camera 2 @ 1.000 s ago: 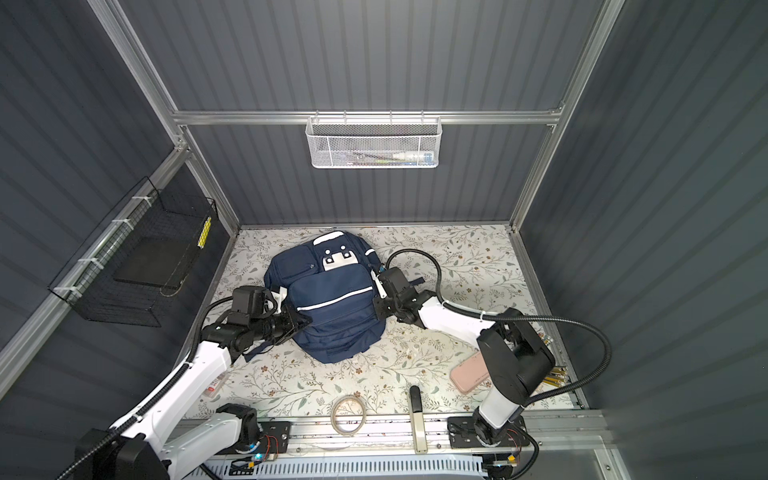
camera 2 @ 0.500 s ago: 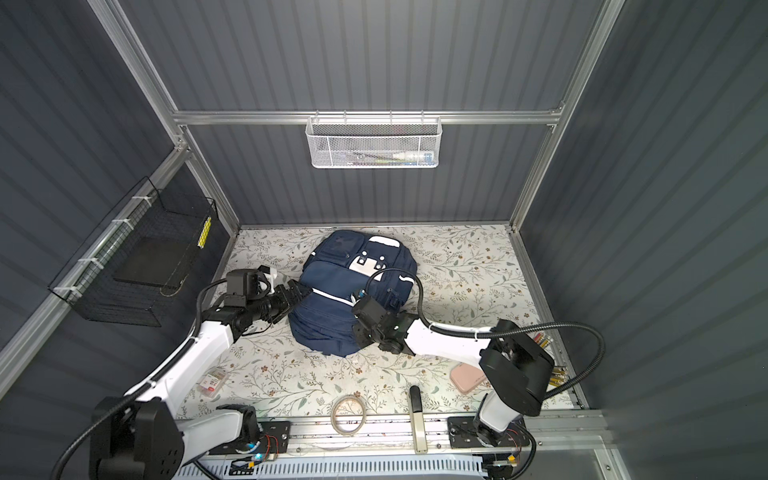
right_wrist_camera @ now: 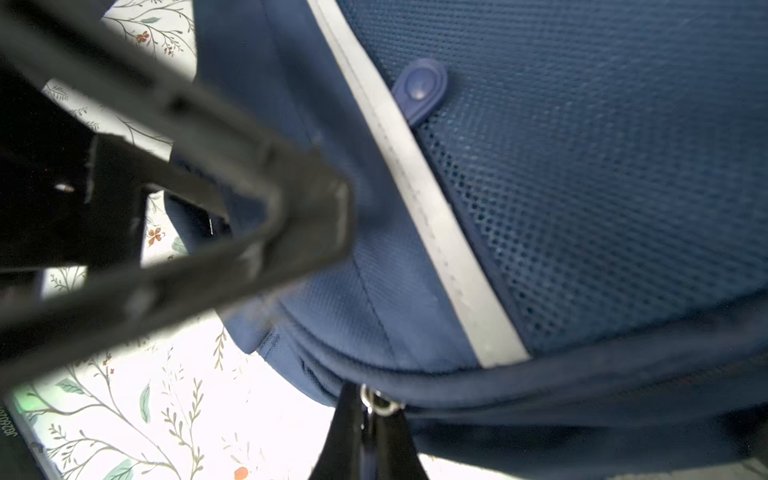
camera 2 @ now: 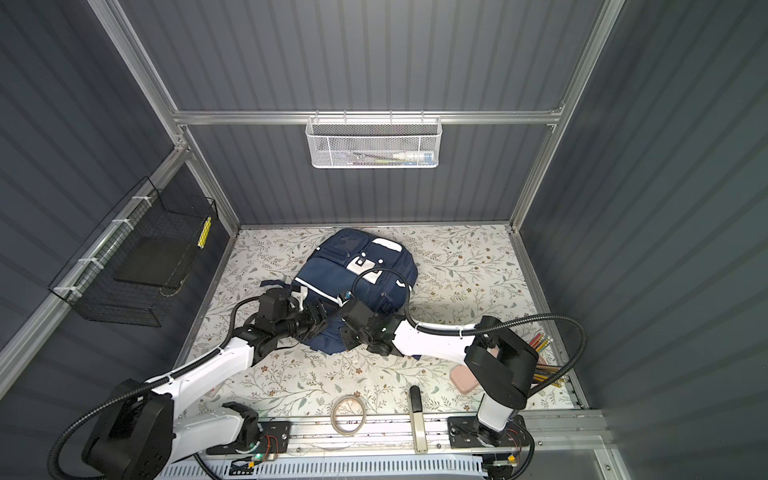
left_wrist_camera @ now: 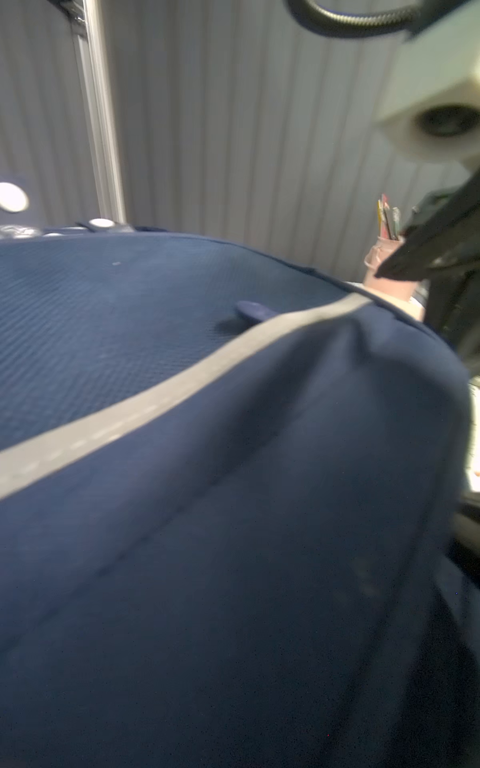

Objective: Pack the student bag

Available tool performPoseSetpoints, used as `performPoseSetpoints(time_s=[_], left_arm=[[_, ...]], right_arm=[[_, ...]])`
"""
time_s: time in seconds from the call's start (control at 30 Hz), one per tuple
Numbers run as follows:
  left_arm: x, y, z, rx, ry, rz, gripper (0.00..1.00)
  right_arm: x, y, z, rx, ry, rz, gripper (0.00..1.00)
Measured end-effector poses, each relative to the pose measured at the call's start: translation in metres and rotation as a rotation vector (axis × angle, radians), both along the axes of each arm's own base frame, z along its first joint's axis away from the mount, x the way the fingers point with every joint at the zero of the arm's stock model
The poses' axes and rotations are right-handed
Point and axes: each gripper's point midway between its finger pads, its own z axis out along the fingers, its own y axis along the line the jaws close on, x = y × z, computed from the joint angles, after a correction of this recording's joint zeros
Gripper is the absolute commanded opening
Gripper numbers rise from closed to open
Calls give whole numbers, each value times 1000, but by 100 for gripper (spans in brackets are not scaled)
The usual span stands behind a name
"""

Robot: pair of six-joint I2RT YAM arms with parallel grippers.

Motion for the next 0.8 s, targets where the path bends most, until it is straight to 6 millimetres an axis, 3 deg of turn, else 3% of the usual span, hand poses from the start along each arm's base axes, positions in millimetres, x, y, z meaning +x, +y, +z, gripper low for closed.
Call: performPoseSetpoints(time_s=[0.1,0.27,0.43,0.57,0.63,0.7,0.73,0.8], left_arm=[[1,4,-6,19,14,19,1],[1,8,-1,45,0,29,0],[1,9,8,32,-21,31,0],[2,5,18,8,-53,19,0],[2,4,20,0,-60,16,0],[2,3,22,-6,-67,10,1],[1,2,22,-7,-67,8,14],[0,2,24,-14,-71,-2,52]], right_arm=[[1,-2,-1,1,12,-17,0],[10,-16,-6,-22,38,-44,0],[42,-52,-1,-29,62,-112,0],[47,-57,7,0,77,-70,0],[49,-59,9,9,91,-53,4],[51,-60,11,14,98,-40,20],[52,-62,11,9,92,-42,27],[56,-72,13,13,84,-62,33]])
